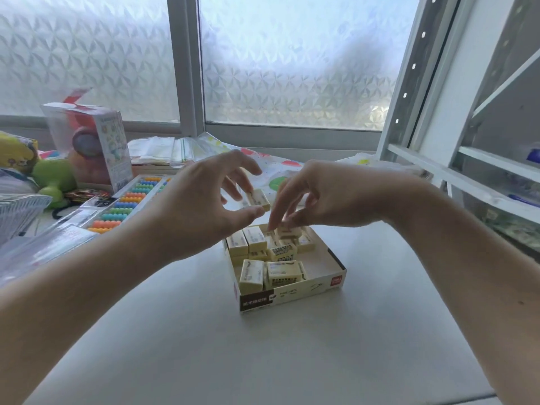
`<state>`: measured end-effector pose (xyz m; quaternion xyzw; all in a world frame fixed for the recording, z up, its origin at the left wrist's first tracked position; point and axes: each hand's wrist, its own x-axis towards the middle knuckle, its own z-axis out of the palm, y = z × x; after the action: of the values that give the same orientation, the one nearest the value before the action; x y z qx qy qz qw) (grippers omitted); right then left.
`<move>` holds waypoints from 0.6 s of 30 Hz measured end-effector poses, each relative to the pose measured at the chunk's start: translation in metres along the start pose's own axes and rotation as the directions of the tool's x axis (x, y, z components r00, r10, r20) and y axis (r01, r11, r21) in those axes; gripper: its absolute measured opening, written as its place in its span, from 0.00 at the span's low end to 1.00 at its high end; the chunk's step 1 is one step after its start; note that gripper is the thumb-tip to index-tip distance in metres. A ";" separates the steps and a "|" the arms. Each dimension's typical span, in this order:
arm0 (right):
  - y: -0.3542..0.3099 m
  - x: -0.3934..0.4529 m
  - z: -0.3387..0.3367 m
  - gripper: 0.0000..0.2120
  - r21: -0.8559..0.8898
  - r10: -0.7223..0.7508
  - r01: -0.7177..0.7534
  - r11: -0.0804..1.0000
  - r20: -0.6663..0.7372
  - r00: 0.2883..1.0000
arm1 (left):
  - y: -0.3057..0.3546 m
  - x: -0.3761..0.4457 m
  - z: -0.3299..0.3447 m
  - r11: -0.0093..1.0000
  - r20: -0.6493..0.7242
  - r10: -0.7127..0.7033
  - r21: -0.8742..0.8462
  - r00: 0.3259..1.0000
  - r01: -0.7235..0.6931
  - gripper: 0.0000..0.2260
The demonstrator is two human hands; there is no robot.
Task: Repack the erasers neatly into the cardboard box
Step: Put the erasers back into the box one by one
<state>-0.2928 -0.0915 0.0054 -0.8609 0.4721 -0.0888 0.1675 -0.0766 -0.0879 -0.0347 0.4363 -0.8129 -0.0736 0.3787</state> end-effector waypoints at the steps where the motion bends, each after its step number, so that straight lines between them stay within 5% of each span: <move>1: -0.001 0.001 0.002 0.12 -0.005 -0.009 0.009 1.000 0.000 1.000 | 0.000 0.000 0.000 1.000 0.003 -0.001 0.003 1.000 0.001 0.21; 8: -0.007 -0.002 -0.003 0.05 -0.076 0.033 -0.052 0.996 -0.224 0.974 | 0.000 0.001 -0.002 1.000 0.003 -0.013 0.009 1.000 0.013 0.20; 13: -0.018 0.004 0.013 0.20 -0.207 0.142 -0.159 0.965 -0.097 0.985 | -0.002 0.001 -0.001 1.000 -0.007 -0.017 0.024 1.000 0.017 0.20; 18: -0.018 0.003 0.011 0.18 -0.183 0.135 -0.144 0.972 -0.061 0.989 | -0.002 0.001 -0.002 0.999 -0.007 -0.019 0.028 1.000 0.020 0.20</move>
<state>-0.2739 -0.0824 0.0013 -0.8352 0.5416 -0.0528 0.0801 -0.0743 -0.0894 -0.0339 0.4496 -0.8084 -0.0645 0.3744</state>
